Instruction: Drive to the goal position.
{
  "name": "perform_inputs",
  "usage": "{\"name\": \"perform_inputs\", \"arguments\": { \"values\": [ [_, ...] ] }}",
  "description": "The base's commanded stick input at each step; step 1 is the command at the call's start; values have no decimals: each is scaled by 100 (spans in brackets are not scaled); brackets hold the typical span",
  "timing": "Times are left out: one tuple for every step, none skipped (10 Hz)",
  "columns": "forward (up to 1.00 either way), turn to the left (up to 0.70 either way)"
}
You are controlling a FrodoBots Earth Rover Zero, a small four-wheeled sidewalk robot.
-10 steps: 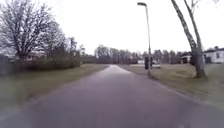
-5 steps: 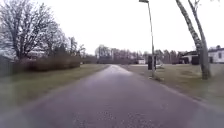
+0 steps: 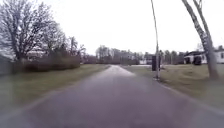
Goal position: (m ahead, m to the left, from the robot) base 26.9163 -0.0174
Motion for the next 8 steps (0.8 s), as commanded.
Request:
{"name": "perform_inputs", "arguments": {
  "values": [
    [100,0],
    [100,0],
    [100,0],
    [100,0],
    [100,0],
    [100,0],
    [100,0],
    [100,0]
  ]
}}
